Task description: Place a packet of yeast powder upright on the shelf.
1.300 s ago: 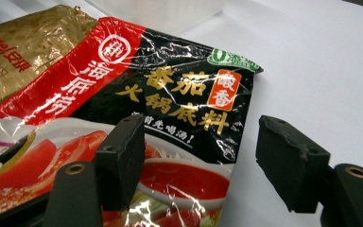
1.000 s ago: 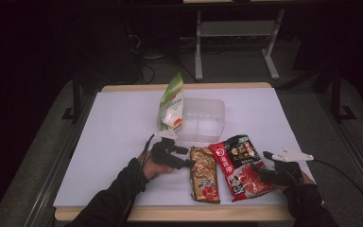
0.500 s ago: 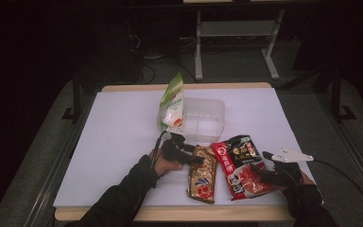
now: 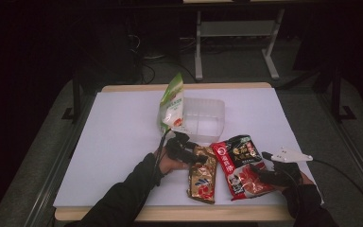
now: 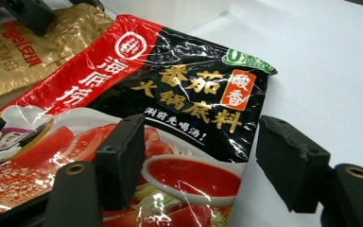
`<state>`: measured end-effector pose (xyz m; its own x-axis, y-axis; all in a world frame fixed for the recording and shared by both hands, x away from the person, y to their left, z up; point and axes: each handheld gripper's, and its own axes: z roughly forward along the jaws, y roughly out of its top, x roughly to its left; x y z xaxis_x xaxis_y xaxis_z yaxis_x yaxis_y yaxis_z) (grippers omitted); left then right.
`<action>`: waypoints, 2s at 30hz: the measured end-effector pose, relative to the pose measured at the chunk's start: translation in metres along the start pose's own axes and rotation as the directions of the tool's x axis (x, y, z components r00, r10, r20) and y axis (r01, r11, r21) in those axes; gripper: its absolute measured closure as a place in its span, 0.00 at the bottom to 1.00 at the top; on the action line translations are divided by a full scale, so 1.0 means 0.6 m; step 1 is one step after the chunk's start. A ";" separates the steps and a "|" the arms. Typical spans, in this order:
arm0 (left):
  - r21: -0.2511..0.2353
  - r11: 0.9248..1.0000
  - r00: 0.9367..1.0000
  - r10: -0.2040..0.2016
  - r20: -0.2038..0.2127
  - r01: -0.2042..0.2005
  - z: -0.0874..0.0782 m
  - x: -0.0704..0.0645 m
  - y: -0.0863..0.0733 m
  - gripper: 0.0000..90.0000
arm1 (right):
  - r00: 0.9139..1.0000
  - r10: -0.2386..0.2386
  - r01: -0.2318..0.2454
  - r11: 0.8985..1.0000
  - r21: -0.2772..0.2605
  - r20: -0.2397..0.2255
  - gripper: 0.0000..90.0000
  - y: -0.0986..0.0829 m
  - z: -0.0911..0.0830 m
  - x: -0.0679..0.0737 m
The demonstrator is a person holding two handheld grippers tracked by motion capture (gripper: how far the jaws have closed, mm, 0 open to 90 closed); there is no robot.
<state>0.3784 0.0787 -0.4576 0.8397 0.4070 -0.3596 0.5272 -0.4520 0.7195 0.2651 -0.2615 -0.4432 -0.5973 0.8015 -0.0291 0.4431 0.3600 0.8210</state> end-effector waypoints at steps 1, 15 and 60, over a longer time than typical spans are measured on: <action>-0.001 1.000 1.000 0.001 -0.006 -0.001 0.000 -0.001 0.000 0.18 | 1.000 0.001 -0.001 1.000 0.000 -0.001 0.36 0.000 0.000 0.000; -0.058 0.998 1.000 0.022 0.004 -0.022 -0.007 -0.005 -0.005 0.71 | 1.000 0.001 -0.001 1.000 0.002 -0.013 0.36 -0.001 0.003 0.000; -0.492 0.852 0.977 0.091 -0.194 -0.177 -0.226 -0.078 0.009 0.96 | 1.000 -0.022 0.022 0.999 -0.040 0.006 0.32 0.019 0.013 -0.004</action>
<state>0.3242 0.1645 -0.3561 0.8428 0.5104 -0.1708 0.2367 -0.0666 0.9693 0.2766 -0.2554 -0.4379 -0.6026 0.7964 -0.0507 0.4027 0.3583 0.8423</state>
